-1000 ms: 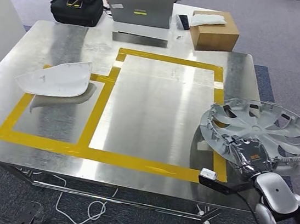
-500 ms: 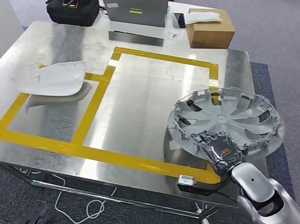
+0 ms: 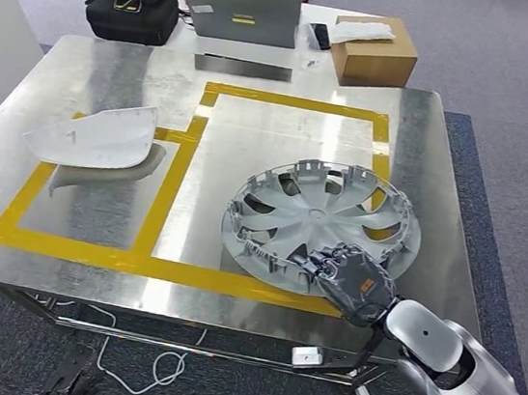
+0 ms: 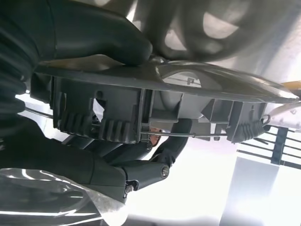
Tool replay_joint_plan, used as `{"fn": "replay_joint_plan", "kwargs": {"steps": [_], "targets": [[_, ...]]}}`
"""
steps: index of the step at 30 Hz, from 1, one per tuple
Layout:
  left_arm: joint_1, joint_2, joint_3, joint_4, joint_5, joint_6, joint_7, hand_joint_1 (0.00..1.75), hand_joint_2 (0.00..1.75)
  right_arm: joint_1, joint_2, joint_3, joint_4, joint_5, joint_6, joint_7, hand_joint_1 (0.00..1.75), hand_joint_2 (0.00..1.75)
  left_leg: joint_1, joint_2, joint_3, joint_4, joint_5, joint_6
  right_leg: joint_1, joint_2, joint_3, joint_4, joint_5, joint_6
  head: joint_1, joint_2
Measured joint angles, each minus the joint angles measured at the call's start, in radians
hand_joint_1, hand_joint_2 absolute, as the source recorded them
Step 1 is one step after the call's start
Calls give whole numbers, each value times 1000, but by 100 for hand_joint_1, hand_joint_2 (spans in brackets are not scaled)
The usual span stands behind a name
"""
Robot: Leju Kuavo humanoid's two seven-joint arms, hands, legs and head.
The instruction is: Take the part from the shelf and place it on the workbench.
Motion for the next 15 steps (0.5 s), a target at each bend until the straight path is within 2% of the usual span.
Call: {"fn": "replay_joint_plan", "kwargs": {"steps": [8,12,15], "targets": [[0,23,-68,0,30,35,15,0,175,62,-9,-46,22,-63,-10,2,175,175,-1,0,-1,0,-1,1,-1,0,-1,0,0,0,0,0],[1,31,-89,0,47,58,26,0,175,111,-11,-104,41,-96,-11,7,0,175,-1,-1,-1,0,-1,1,-1,-2,-1,0,0,0,0,0],[2,38,-105,0,57,73,40,0,175,152,-15,-164,59,-96,-5,16,0,175,-1,-1,-2,0,-1,1,-1,-1,-1,0,0,0,0,0]]}}
